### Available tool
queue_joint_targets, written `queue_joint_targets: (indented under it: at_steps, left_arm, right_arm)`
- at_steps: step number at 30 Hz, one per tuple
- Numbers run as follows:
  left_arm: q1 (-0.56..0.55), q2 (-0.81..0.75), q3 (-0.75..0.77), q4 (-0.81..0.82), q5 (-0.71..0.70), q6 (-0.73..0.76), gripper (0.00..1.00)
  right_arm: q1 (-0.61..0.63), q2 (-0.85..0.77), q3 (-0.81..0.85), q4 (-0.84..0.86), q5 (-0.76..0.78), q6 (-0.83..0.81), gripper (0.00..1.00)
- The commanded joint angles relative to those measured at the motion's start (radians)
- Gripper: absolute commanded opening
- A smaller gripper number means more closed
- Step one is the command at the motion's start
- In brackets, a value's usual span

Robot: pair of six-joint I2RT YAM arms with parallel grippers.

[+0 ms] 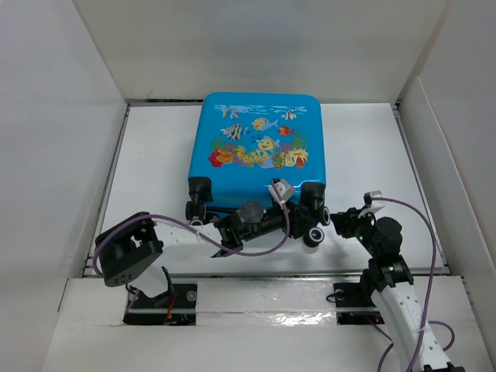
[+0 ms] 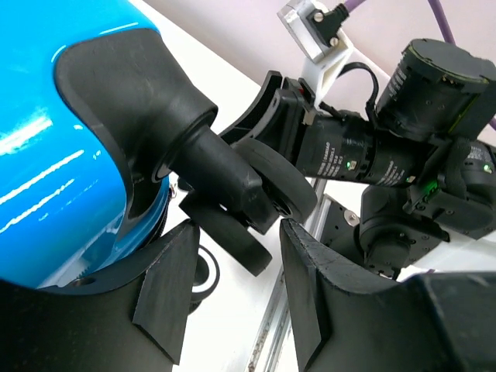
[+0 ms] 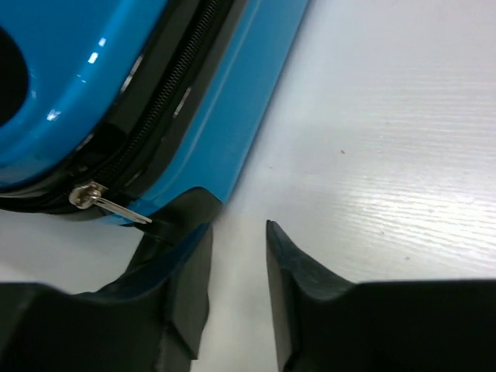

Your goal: Pack the luggage

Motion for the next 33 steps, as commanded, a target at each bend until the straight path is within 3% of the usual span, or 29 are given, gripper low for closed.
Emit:
queue_joint_targets:
  at_steps: [1, 19, 24, 33]
  left_arm:
    - [-0.004, 0.009, 0.059, 0.076, 0.006, -0.016, 0.43]
    - [-0.004, 0.02, 0.079, 0.113, 0.018, -0.017, 0.43]
    - [-0.004, 0.018, 0.077, 0.111, 0.018, -0.017, 0.43]
    - [-0.004, 0.009, 0.068, 0.106, 0.004, -0.016, 0.43]
  right_arm:
    - [-0.005, 0.005, -0.012, 0.142, -0.082, -0.013, 0.42]
    - [-0.005, 0.074, -0.035, 0.26, -0.302, -0.068, 0.45]
    - [-0.005, 0.085, -0.043, 0.32, -0.297, -0.065, 0.47]
    - [-0.005, 0.292, -0.012, 0.489, -0.357, -0.088, 0.46]
